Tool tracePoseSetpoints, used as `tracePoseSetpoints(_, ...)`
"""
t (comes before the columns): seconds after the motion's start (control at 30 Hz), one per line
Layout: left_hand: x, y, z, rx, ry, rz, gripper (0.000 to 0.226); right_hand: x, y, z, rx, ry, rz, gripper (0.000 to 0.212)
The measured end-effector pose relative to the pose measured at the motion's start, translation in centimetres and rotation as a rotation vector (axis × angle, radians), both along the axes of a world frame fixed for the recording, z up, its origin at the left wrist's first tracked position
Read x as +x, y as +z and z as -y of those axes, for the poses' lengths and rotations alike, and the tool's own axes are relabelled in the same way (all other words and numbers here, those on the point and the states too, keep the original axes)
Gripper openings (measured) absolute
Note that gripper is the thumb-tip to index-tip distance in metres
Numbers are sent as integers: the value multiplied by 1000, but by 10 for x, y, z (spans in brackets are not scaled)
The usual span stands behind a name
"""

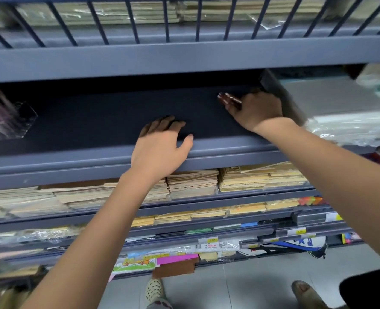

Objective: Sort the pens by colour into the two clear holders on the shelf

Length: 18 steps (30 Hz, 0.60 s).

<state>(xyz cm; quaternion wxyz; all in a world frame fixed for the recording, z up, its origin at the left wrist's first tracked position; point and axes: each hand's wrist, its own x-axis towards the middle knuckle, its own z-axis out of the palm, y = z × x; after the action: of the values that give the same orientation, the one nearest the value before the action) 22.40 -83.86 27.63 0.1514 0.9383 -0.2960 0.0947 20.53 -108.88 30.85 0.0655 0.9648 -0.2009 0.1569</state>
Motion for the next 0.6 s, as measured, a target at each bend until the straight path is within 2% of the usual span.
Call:
tracePoseSetpoints(0.07,4,2,0,-21,0,-53,49,2,4,-5,79,42,-37,71)
tracePoseSetpoints(0.13,10,8,3,-24,-20,-110,47,0,16,-7,260,112,-66,67)
tracePoseSetpoints(0.2,17,17,12,-4,-44,-184,46,-9,31,-2,387,162,-89,50)
tracePoseSetpoints(0.27,22,29,27,6,-62,-266,46,-19,43,6,388,110,-158,32)
tracePoseSetpoints(0.4,30,47,67,-52,-3,-323,59,-31,52,10,402,-79,-350,25)
tracePoseSetpoints(0.47,36,56,88,-110,66,-391,68,-32,53,10,397,-115,-335,22)
tracePoseSetpoints(0.53,37,62,106,-101,48,-458,78,-34,53,11,394,-146,-284,20)
tracePoseSetpoints(0.6,40,63,121,-71,-4,-484,60,-39,55,12,404,-206,-244,13)
